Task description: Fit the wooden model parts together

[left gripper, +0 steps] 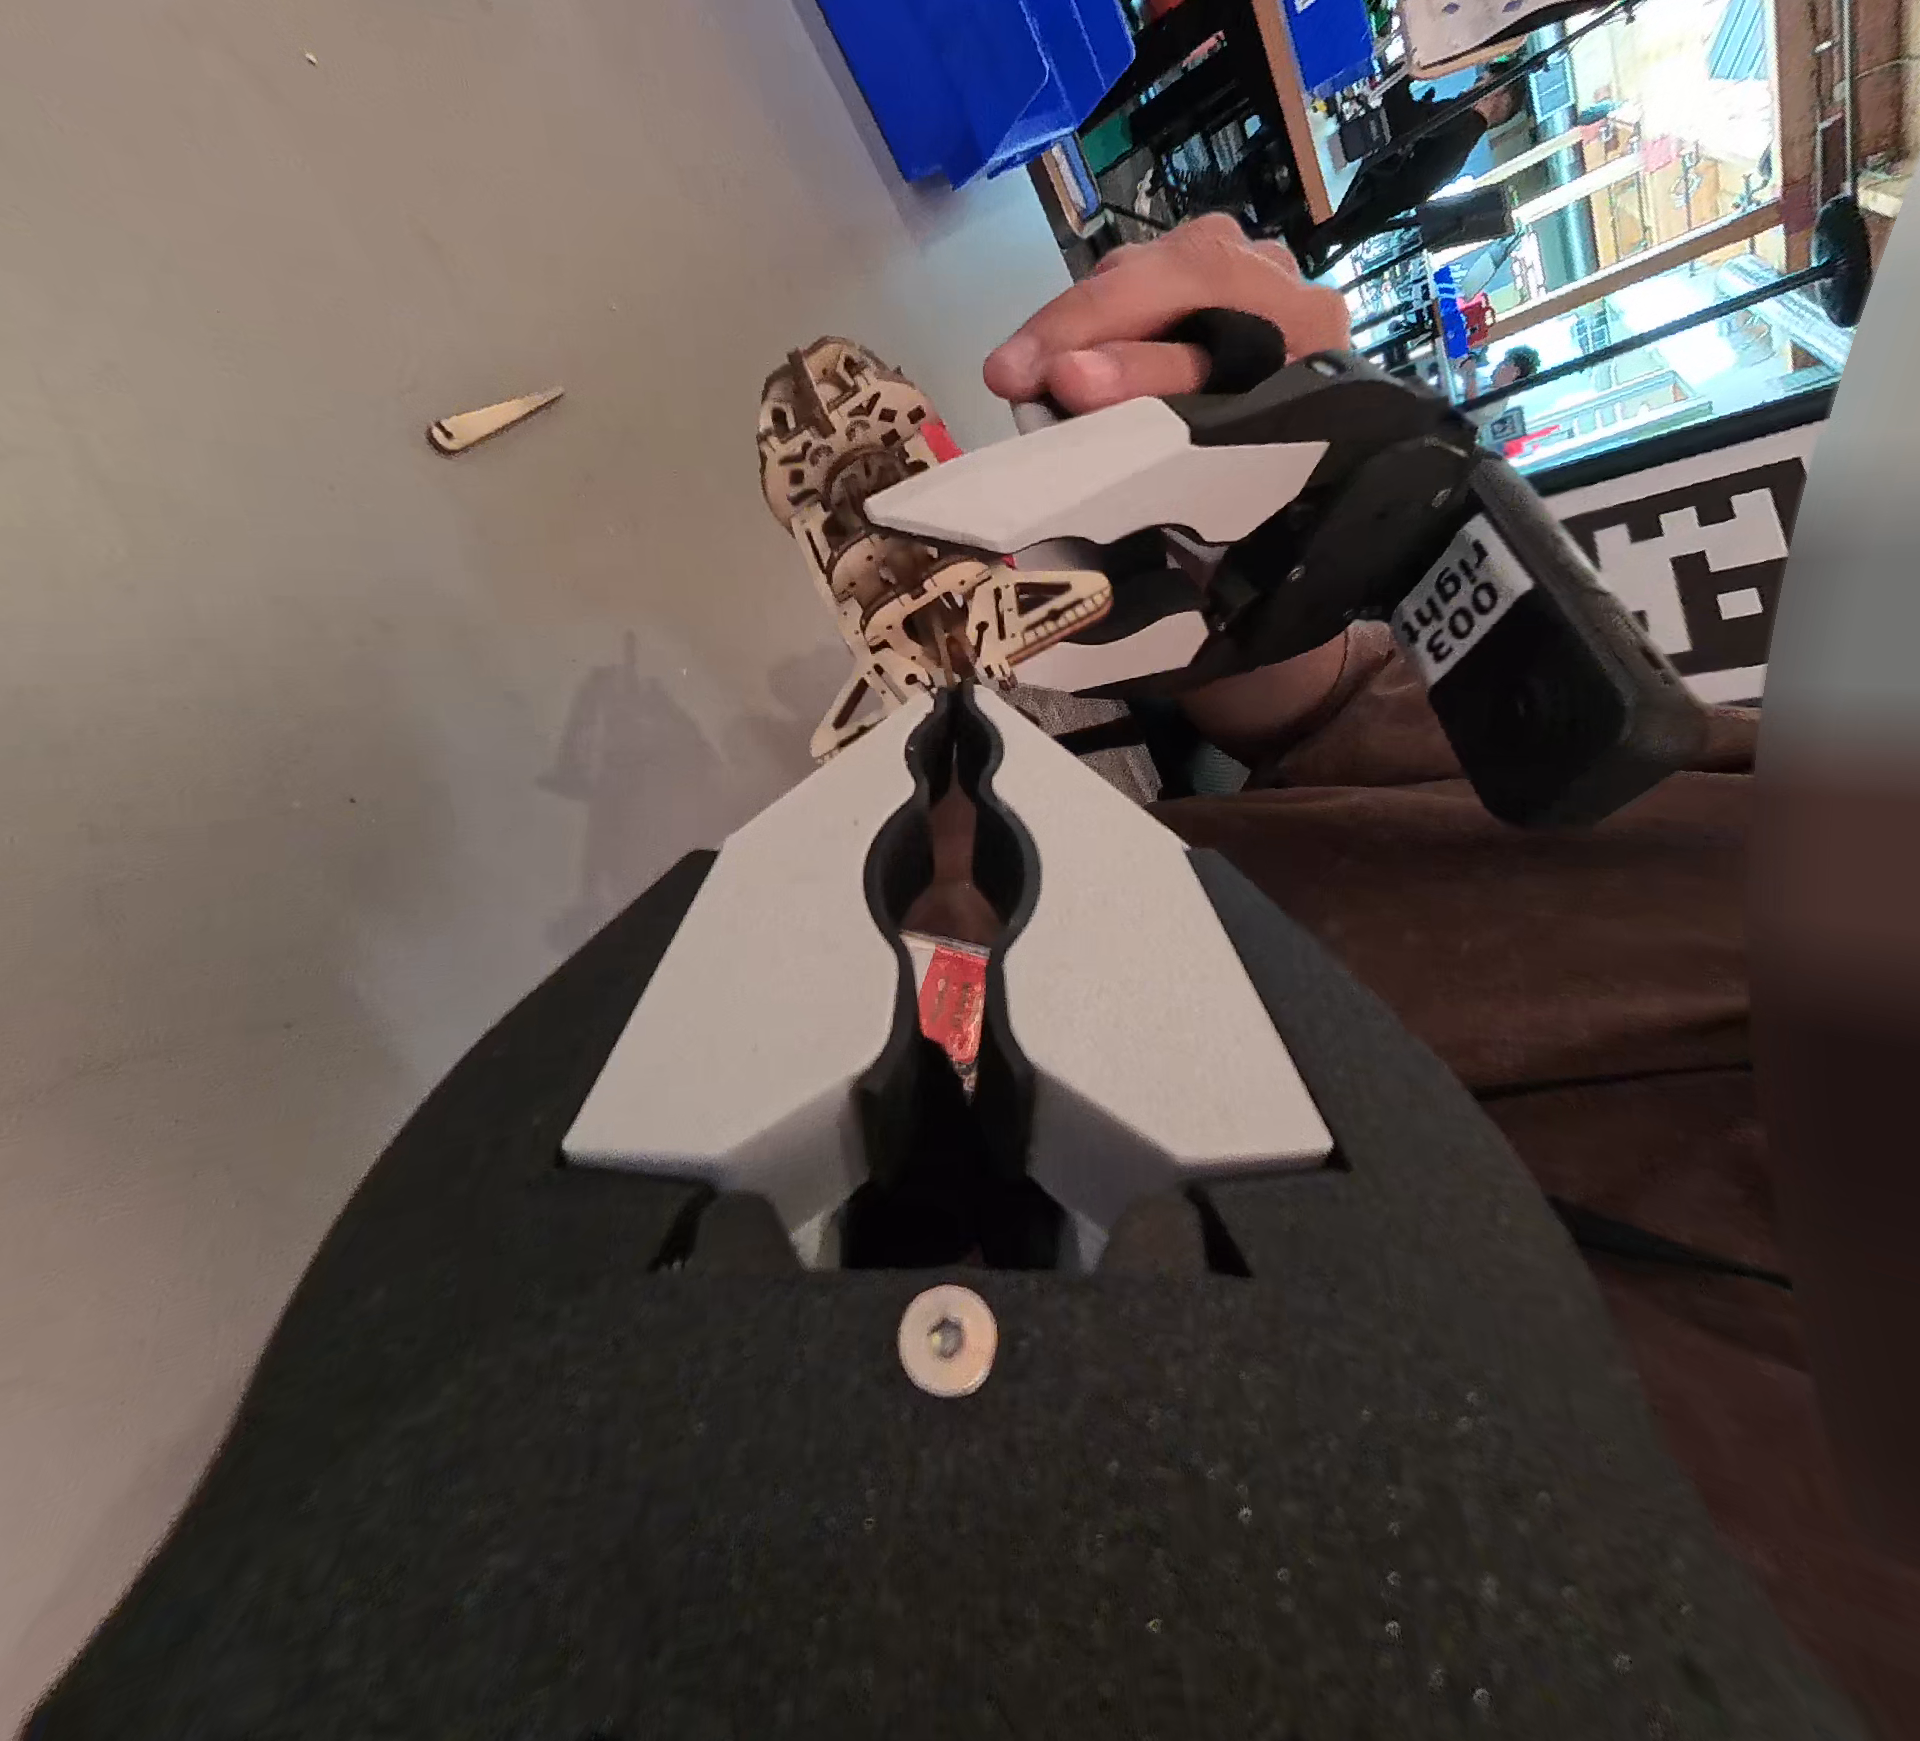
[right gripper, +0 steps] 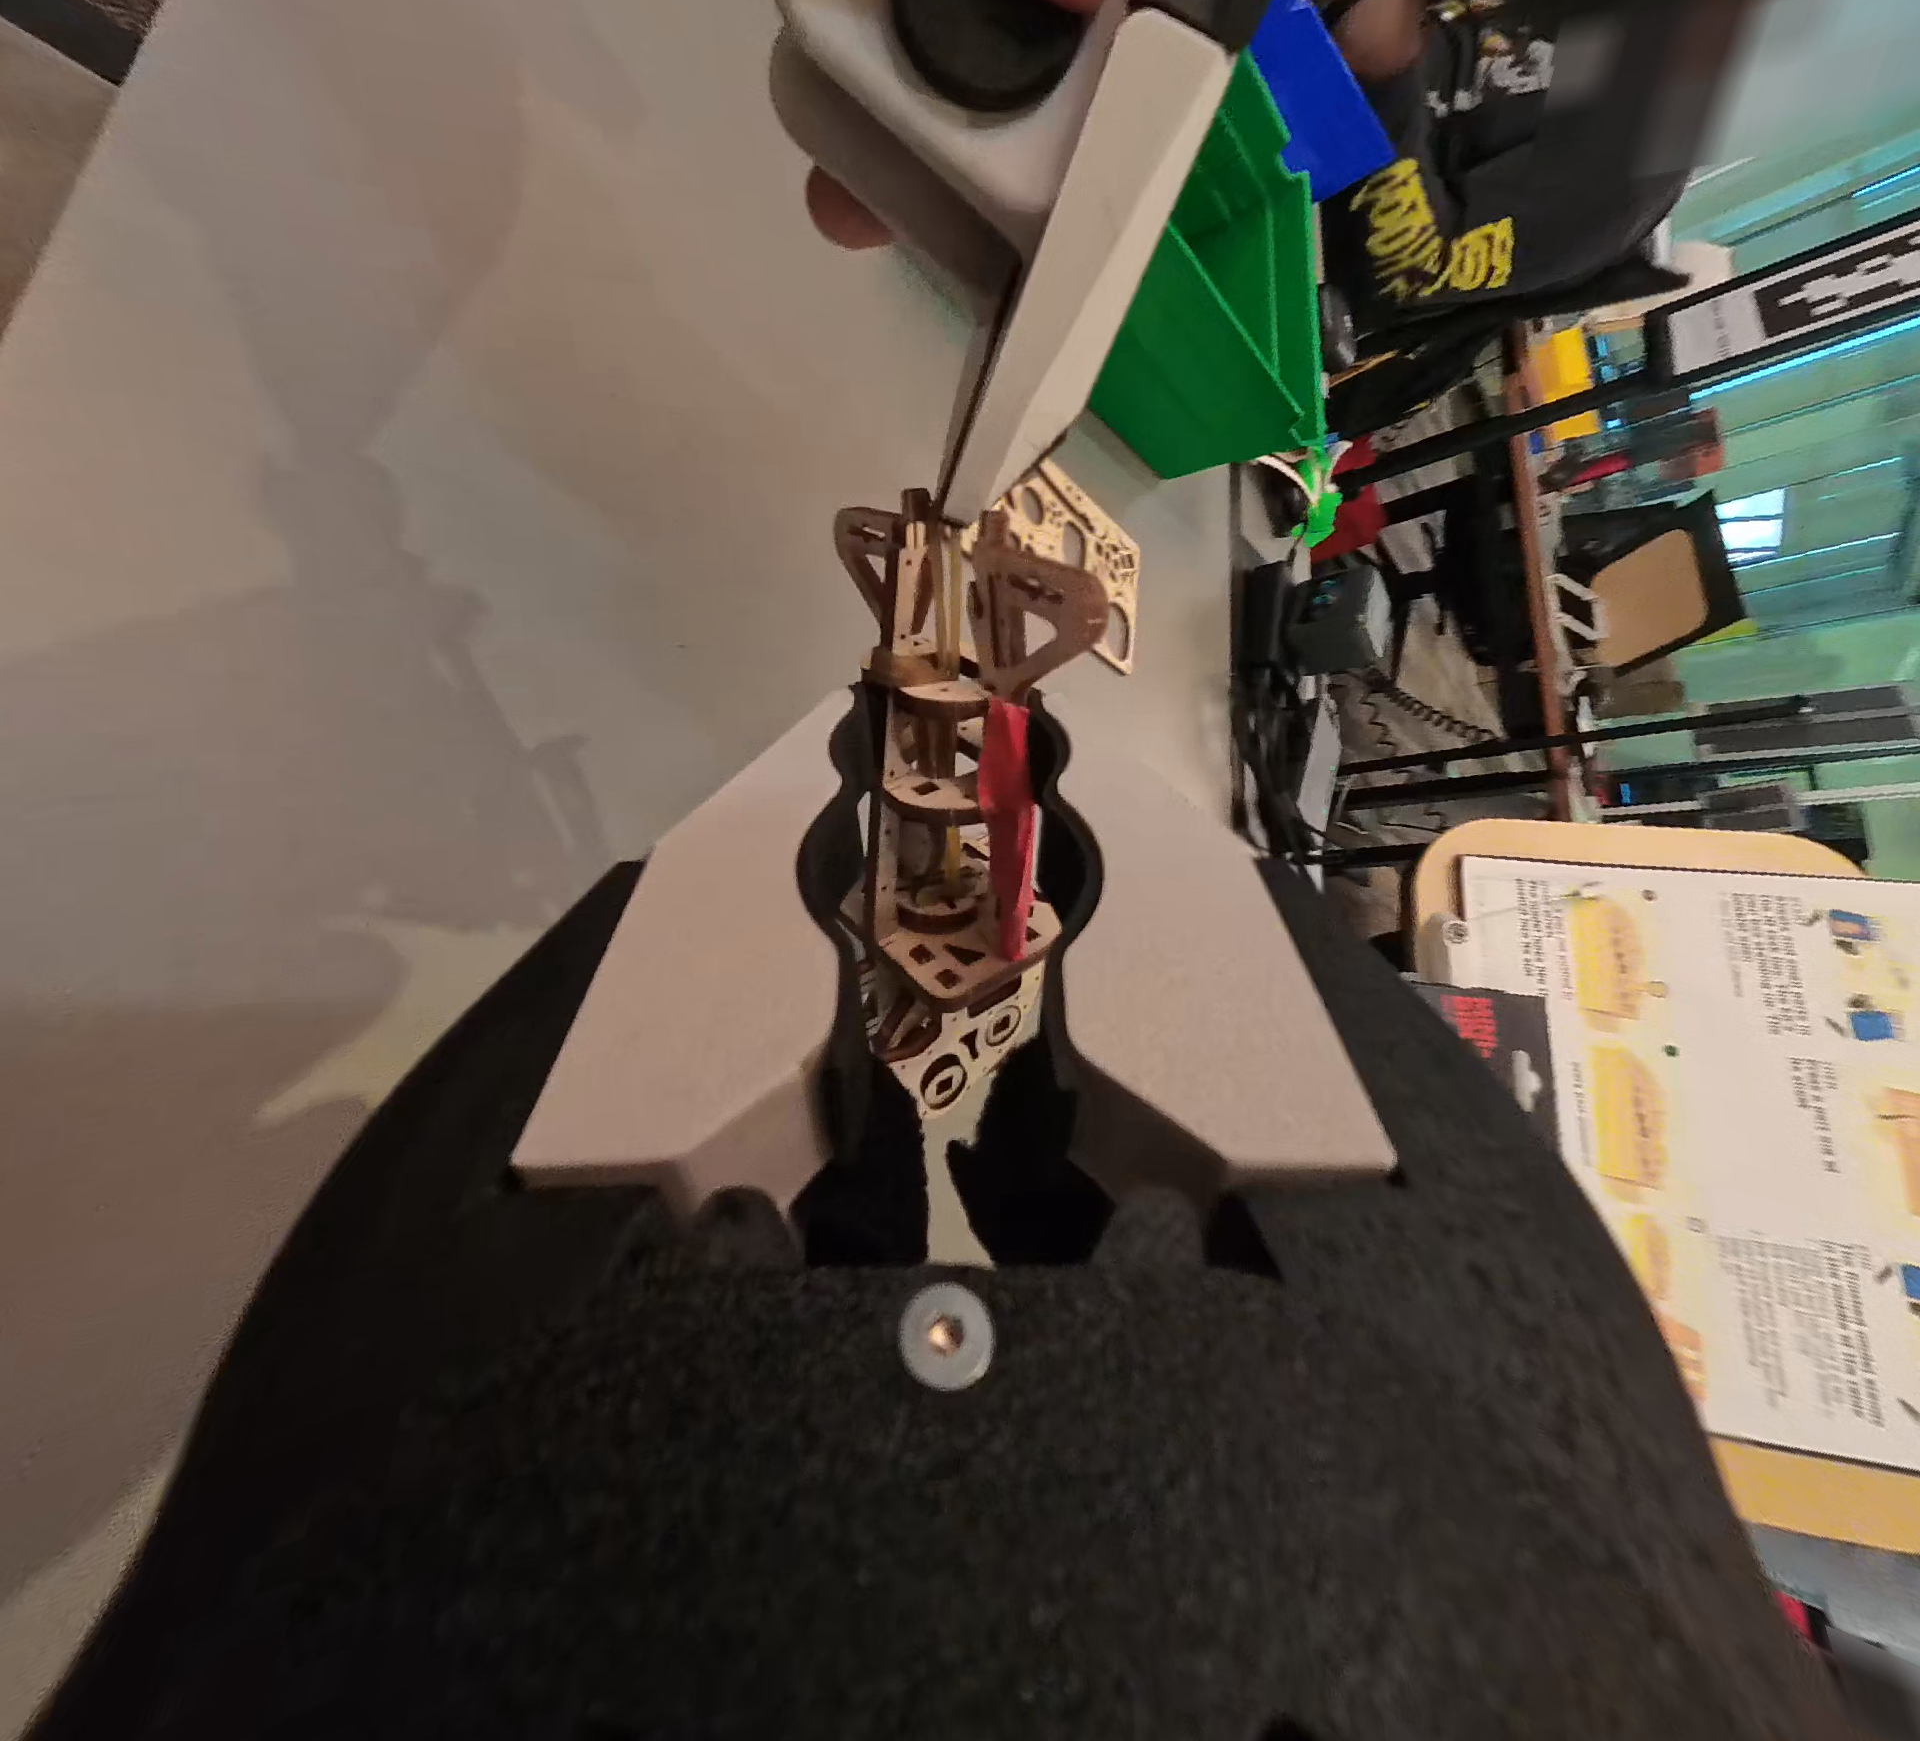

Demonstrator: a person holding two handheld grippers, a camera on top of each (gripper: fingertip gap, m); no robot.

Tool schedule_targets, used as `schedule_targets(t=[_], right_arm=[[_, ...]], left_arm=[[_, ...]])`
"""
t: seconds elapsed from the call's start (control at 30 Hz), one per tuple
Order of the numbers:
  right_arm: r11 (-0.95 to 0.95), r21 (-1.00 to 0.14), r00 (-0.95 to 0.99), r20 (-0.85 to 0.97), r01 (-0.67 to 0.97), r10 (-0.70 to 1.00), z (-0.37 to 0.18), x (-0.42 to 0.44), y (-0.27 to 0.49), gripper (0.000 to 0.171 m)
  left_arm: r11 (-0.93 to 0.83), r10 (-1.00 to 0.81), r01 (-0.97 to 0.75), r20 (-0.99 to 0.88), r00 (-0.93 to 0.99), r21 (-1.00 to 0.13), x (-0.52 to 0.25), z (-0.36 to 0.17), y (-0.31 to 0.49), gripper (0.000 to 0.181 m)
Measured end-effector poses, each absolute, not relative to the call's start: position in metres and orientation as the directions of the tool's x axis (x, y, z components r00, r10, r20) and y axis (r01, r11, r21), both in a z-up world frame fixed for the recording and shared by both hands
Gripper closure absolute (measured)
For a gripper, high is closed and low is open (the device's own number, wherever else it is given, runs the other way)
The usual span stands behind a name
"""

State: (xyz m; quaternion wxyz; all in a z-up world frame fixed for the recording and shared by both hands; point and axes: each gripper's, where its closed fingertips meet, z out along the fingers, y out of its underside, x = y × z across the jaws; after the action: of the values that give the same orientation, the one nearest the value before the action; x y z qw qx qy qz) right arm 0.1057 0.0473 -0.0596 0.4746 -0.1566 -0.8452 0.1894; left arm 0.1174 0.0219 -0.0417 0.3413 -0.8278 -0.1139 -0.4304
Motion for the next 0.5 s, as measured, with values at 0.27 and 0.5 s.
schedule_targets(t=[0.27,0.5], right_arm=[[0.959,-0.28,-0.321,0.906,0.029,0.275,-0.05,0.097,0.051,0.144],[0.983,-0.183,-0.187,0.965,0.028,0.185,-0.042,0.093,0.057,0.144]], left_arm=[[-0.769,-0.071,0.479,0.802,0.593,-0.422,0.115,-0.04,0.025,0.181],[-0.767,-0.057,0.459,0.76,0.648,-0.449,0.11,-0.039,0.029,0.181]])
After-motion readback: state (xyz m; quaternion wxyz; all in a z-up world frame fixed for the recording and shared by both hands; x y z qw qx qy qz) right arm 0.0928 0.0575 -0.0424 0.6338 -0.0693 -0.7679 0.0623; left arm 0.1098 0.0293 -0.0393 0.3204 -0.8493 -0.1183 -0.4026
